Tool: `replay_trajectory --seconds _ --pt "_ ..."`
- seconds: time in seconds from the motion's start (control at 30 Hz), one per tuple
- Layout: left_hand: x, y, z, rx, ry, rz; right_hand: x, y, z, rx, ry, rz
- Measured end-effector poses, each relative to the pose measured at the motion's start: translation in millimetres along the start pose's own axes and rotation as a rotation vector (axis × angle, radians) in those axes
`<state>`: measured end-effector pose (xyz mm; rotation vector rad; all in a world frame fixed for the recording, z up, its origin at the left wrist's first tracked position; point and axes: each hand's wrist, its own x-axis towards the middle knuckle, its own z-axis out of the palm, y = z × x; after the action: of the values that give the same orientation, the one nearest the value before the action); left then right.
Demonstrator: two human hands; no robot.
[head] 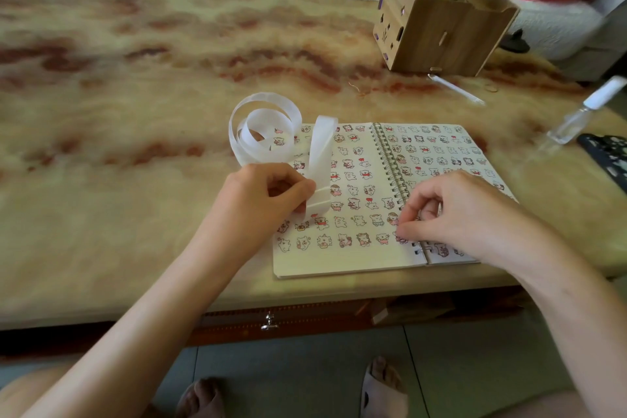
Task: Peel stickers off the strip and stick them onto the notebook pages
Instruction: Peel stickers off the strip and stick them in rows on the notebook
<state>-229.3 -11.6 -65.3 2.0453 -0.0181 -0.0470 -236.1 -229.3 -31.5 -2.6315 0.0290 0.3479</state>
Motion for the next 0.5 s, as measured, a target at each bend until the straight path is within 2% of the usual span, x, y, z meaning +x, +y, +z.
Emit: replay_trajectory --seconds 0.23,0.37,0.5 --pt "1.1 -0.6 0.1 0.020 0.001 -0.002 0.6 -0.7 -1.4 -0.068 -0.035 -0.006" --pt "1.3 -0.2 0.2 0.024 0.002 0.002 0.5 1.9 -0.9 0.006 -0.067 -0.008" --pt "1.4 -0.5 -0.1 0.017 -0.001 0.004 1.8 2.8 0.2 -0.019 -0.076 -0.020"
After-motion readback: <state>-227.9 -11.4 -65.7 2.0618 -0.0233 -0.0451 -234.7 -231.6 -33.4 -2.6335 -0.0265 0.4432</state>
